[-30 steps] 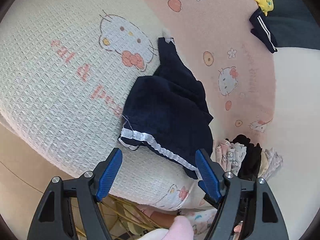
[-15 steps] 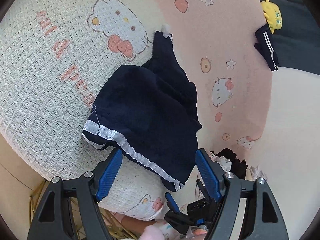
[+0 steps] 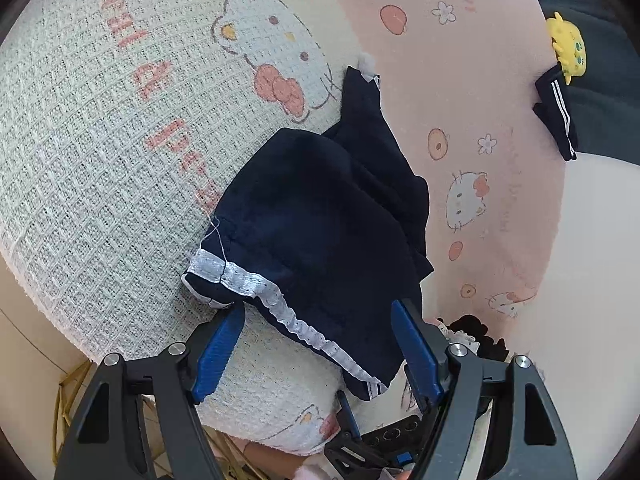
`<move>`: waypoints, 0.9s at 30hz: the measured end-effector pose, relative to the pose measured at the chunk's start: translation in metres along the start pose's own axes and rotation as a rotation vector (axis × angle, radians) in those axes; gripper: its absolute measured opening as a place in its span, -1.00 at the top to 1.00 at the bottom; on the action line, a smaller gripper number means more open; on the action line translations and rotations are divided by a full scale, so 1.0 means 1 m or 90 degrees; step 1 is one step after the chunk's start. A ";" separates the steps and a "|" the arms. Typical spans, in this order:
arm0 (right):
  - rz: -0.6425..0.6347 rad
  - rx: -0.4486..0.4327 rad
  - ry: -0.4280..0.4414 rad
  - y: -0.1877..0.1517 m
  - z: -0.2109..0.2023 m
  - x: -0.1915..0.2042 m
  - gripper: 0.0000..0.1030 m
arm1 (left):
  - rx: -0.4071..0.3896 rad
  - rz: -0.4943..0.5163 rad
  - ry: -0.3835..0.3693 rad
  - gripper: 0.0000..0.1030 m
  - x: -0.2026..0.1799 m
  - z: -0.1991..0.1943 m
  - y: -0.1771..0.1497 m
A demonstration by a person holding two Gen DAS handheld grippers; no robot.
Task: Fold clothes
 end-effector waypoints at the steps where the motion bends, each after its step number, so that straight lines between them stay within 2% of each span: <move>1: -0.003 -0.004 0.008 0.001 0.000 0.003 -0.26 | 0.000 0.008 0.005 -0.44 -0.001 0.002 0.001; 6: -0.033 -0.011 0.005 0.010 0.005 0.011 -0.25 | 0.000 0.040 0.025 -0.44 -0.006 0.010 0.007; 9: -0.070 -0.014 -0.024 0.008 0.006 0.011 -0.11 | -0.002 0.056 0.043 -0.35 -0.005 0.009 0.009; 10: -0.088 -0.016 -0.031 0.006 0.007 0.013 -0.08 | 0.002 0.069 0.061 -0.12 -0.002 0.008 0.008; 11: -0.107 -0.018 -0.039 0.004 0.009 0.014 0.06 | 0.005 0.081 0.080 0.14 0.001 0.007 0.008; 12: -0.124 -0.025 -0.051 0.004 0.010 0.015 0.20 | 0.008 0.093 0.098 0.23 0.004 0.006 0.007; 13: -0.141 -0.031 -0.063 0.005 0.012 0.015 0.23 | 0.010 0.103 0.108 0.32 0.006 0.005 0.006; 15: -0.179 -0.036 -0.081 0.005 0.012 0.018 0.32 | 0.009 0.115 0.114 0.36 0.007 0.003 0.006; 17: -0.221 -0.047 -0.096 0.004 0.009 0.022 0.41 | 0.011 0.122 0.126 0.53 0.009 0.002 0.005; 18: -0.266 -0.061 -0.123 0.003 0.010 0.025 0.53 | 0.014 0.130 0.136 0.58 0.011 0.002 0.005; 19: -0.312 -0.075 -0.150 0.002 0.010 0.028 0.59 | 0.018 0.138 0.147 0.69 0.012 0.001 0.005; 20: -0.357 -0.089 -0.178 0.001 0.010 0.032 0.63 | 0.020 0.147 0.155 0.71 0.012 0.001 0.004; 24: -0.606 -0.159 -0.339 -0.020 0.012 0.047 0.67 | 0.035 0.178 0.186 0.71 0.010 -0.003 0.002; 27: -0.732 -0.197 -0.370 -0.039 0.010 0.055 0.67 | 0.031 0.223 0.213 0.71 0.005 -0.008 0.000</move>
Point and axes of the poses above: each gripper's, at about its wrist camera, not at the fingertips, and z roughly the way its jaws point, x to its left, y to its top, the point moved 9 cm from there along z, roughly the way its jaws point, and after that the axes turned 12 degrees about z, right-handed, at the moved point
